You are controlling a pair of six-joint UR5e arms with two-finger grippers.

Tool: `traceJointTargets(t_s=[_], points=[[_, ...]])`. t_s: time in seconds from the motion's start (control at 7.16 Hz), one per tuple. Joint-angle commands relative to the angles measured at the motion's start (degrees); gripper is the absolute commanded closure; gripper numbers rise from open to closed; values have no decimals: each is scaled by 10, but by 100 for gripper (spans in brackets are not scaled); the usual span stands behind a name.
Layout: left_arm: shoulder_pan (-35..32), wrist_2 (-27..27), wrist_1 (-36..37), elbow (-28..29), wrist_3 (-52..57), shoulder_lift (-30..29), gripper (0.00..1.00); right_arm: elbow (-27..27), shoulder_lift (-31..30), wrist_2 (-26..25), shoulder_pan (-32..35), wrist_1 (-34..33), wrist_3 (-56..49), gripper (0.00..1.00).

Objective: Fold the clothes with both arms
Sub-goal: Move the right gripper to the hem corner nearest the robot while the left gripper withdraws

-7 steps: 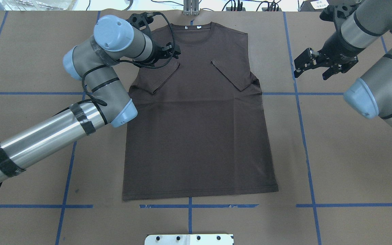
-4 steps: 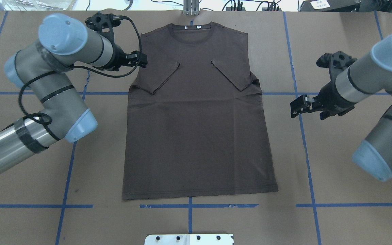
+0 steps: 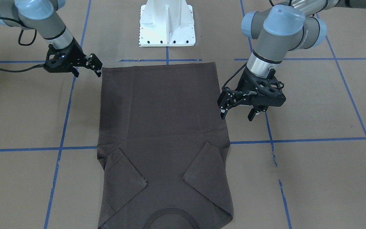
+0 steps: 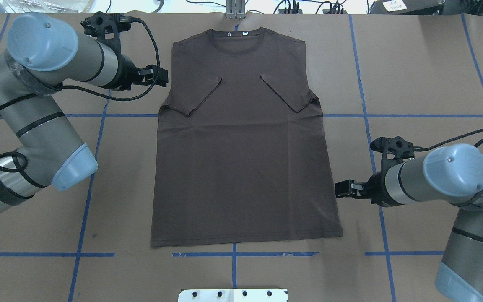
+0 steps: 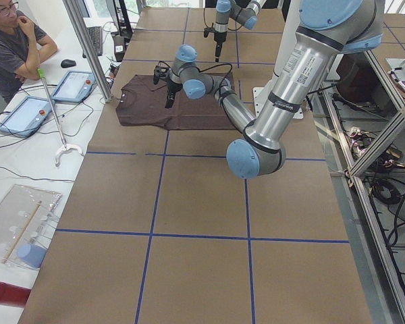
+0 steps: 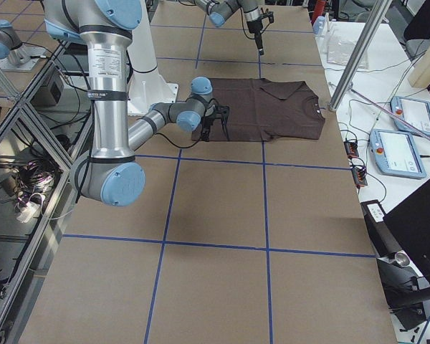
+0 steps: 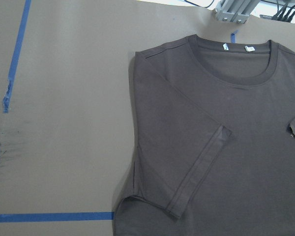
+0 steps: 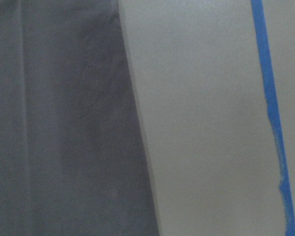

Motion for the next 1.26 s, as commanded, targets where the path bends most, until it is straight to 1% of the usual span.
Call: traceJointTargets(t_s=[0.0, 0.28, 0.42, 0.7, 0.84, 0.98, 1.12], points=[[1, 0, 2, -11, -4, 0, 0, -8, -1, -57, -70, 0, 26, 0], [0, 0, 2, -13, -4, -1, 0, -27, 5, -58, -93, -1, 26, 1], [0, 1, 3, -15, -4, -2, 0, -32, 5, -56, -95, -1, 26, 4], [-1, 1, 9, -19, -3, -2, 0, -30, 7, -52, -95, -6, 26, 17], [-1, 1, 9, -20, -4, -2, 0, -27, 12, -50, -96, -26, 26, 33], [-1, 1, 9, -21, -3, -2, 0, -27, 26, -49, -96, -47, 26, 59], [-2, 1, 9, -21, -3, -2, 0, -27, 33, -49, -97, -59, 25, 77]])
